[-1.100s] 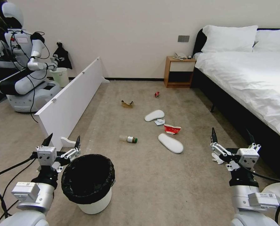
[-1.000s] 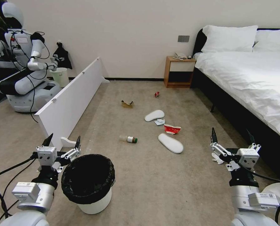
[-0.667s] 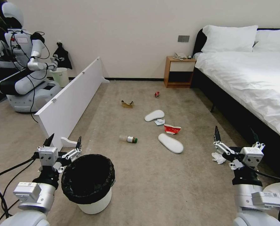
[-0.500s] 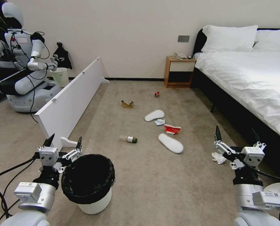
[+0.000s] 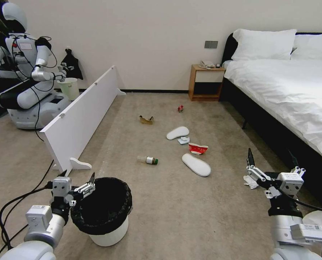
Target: Pick up the trash bin, then pick up the garbage from the floor and place it into the trash bin.
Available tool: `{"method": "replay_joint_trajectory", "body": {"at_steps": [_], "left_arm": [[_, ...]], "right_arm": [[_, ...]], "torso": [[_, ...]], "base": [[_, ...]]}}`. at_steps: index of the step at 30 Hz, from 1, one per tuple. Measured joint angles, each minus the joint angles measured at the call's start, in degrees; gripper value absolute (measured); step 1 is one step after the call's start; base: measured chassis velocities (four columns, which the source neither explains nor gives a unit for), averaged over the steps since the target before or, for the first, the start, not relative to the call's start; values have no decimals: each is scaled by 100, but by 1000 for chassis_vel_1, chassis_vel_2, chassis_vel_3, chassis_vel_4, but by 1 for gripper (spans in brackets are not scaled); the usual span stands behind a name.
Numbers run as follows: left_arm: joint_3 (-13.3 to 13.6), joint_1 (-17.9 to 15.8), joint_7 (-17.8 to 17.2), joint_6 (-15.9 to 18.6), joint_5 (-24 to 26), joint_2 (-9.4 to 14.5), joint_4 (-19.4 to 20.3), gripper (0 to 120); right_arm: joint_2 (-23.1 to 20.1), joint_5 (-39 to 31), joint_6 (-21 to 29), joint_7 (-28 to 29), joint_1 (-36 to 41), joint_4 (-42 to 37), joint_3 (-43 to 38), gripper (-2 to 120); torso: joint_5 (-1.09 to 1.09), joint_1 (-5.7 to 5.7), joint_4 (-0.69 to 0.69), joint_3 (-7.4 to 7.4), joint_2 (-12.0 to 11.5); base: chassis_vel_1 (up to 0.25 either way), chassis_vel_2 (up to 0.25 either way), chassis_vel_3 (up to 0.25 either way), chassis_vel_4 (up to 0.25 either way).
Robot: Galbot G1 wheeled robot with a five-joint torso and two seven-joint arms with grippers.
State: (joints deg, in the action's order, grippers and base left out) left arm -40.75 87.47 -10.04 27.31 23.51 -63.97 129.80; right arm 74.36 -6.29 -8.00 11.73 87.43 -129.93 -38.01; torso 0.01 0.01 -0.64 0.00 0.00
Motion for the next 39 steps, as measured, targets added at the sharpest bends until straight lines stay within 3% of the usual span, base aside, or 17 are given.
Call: {"method": "replay_joint_trajectory", "body": {"at_steps": [2,4,11,22,28,39], "left_arm": [[-5,-13,-57,175,58,10,-29,100],[-22,-68,-276,680,244,33,-145,100],[16,-166,-659,1140,509,29,-415,100],[2,-293,-817,1288,820,-3,-725,100],[65,-522,-874,1318,940,-6,-1124,100],[550,-1257,-980,1407,1189,-45,-1878,100]], "right_arm": [[-2,-1,-3,0,11,1,-11,100],[-5,-1,-16,0,47,1,-37,100],[2,-1,-39,-4,144,-12,-62,100],[-9,-10,-44,-5,165,-34,-91,100],[-10,-15,-44,-6,173,-38,-94,100],[-6,-30,-25,-4,189,-43,-127,100]], "torso": [[-1,0,1,1,0],[-1,0,1,0,0],[-1,0,0,0,0],[-1,0,0,0,0],[-1,0,1,0,0],[-1,0,0,1,0]], "base": [[0,0,0,0],[0,0,0,0],[0,0,0,0],[0,0,0,0],[0,0,0,0],[0,0,0,0]]}}
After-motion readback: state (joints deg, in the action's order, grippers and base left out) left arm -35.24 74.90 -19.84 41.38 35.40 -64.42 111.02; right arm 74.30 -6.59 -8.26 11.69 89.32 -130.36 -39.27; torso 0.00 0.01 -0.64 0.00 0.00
